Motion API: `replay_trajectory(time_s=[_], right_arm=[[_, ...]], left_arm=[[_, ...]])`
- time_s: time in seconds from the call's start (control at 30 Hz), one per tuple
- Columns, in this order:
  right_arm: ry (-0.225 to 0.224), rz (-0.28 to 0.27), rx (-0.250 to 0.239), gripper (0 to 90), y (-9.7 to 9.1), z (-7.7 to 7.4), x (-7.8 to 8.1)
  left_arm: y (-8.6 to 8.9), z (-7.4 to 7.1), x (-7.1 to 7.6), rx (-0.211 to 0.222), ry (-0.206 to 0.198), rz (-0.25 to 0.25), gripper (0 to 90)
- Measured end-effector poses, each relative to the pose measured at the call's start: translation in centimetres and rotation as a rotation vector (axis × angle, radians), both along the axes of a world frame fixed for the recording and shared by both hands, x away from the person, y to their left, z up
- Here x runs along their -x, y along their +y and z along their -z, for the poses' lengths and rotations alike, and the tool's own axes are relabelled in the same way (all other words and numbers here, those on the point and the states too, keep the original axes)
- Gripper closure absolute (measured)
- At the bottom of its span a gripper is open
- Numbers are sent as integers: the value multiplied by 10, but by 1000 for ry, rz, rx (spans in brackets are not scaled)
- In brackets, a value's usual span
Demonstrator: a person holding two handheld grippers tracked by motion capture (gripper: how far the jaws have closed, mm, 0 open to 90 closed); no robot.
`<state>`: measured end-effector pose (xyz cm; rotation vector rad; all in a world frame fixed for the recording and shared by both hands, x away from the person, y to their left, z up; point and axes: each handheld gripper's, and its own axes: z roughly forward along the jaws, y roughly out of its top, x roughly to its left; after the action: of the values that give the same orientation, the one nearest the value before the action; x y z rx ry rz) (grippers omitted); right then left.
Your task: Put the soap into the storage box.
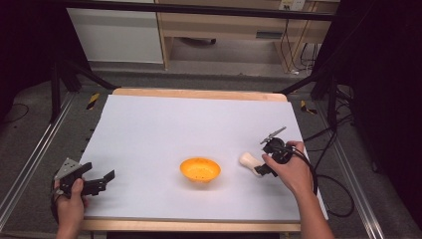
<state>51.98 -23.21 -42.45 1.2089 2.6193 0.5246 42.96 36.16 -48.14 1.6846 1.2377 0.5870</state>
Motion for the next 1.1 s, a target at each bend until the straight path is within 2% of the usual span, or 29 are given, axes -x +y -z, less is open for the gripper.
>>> replay_trajectory(time_s=[0.33,0.53,0.77,1.1], right_arm=[[-22,-13,-12,129,11,1,-7],[-13,-17,-9,196,17,3,-10],[29,-69,8,266,27,8,-17],[85,-86,46,378,35,21,-25]], left_arm=[[0,0,0,-2,0,-1,0],[0,0,0,-1,1,0,0],[0,0,0,-3,2,0,0],[0,0,0,0,2,1,0]])
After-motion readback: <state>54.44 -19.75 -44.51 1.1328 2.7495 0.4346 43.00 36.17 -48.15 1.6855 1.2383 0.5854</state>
